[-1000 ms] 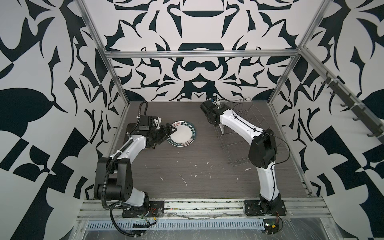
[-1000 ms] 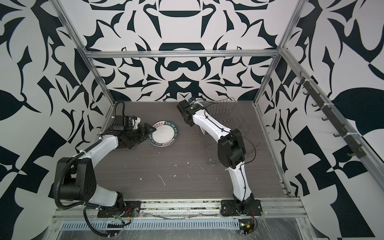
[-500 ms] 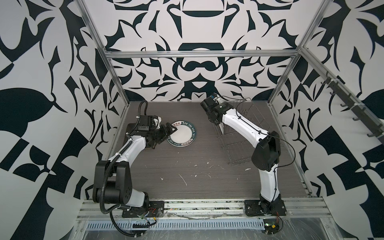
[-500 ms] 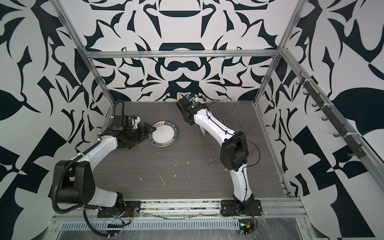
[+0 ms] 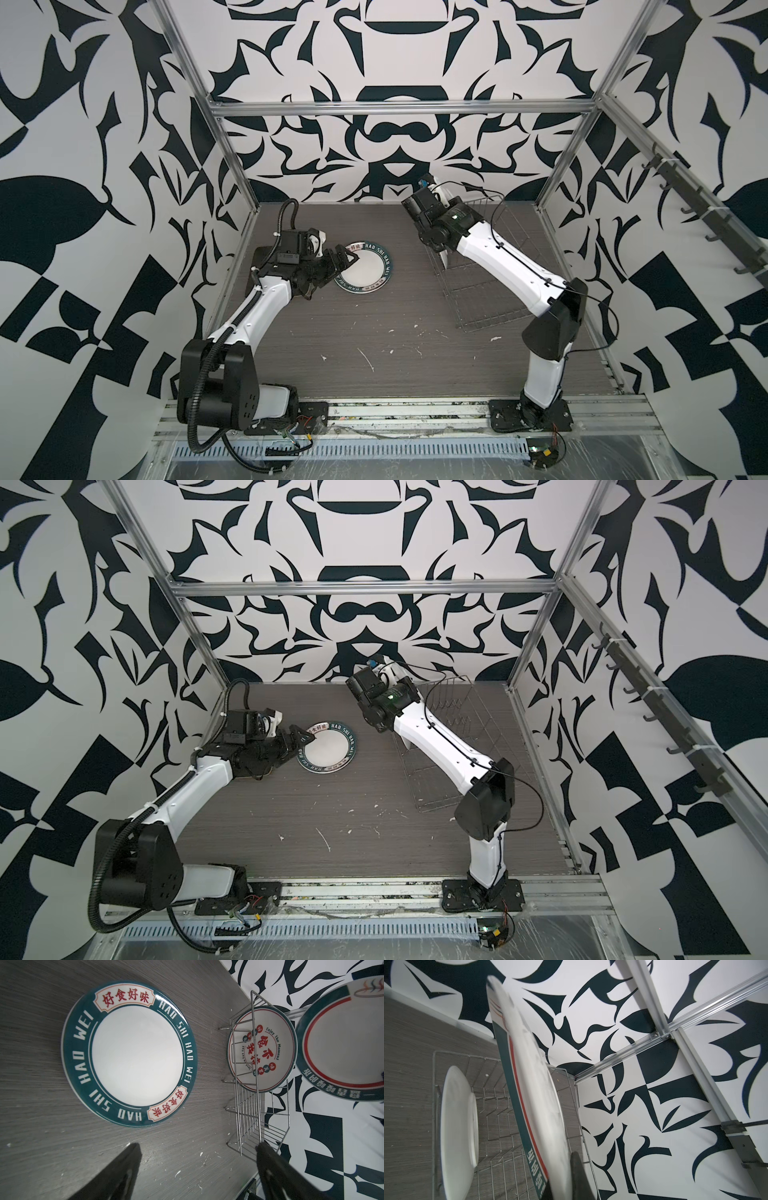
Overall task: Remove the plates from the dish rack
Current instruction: 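Lift the red-striped plate out of the rack with the right gripper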
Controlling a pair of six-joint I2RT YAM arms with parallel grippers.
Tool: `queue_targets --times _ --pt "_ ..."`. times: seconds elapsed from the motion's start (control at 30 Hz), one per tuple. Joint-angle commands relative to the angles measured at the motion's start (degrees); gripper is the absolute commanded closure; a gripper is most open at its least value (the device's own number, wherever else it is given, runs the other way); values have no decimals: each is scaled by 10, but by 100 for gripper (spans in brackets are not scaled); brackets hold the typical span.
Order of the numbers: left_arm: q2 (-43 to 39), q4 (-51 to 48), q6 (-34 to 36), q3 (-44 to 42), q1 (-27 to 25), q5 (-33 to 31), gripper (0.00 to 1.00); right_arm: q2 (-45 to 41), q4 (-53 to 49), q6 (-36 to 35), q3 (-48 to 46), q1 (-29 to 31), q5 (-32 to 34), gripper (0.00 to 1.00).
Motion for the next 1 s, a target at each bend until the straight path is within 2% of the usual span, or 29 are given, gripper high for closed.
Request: queue_targets --times 0.0,0.2,0.33,0.63,0.97 --pt "-25 -13 -6 0 -12 -11 9 -75 66 -6 -26 16 44 100" --pt "-67 -13 -12 -17 -33 -30 9 -173 144 -9 -127 49 44 100" --pt "-91 -13 -19 -29 -50 -41 9 -224 141 27 -164 68 30 100" --pt "-142 15 -51 -74 -75 -44 9 -307 122 147 -231 80 -81 100" --pt "-180 36 -78 -98 -79 -33 9 -377 172 244 -335 80 -217 100"
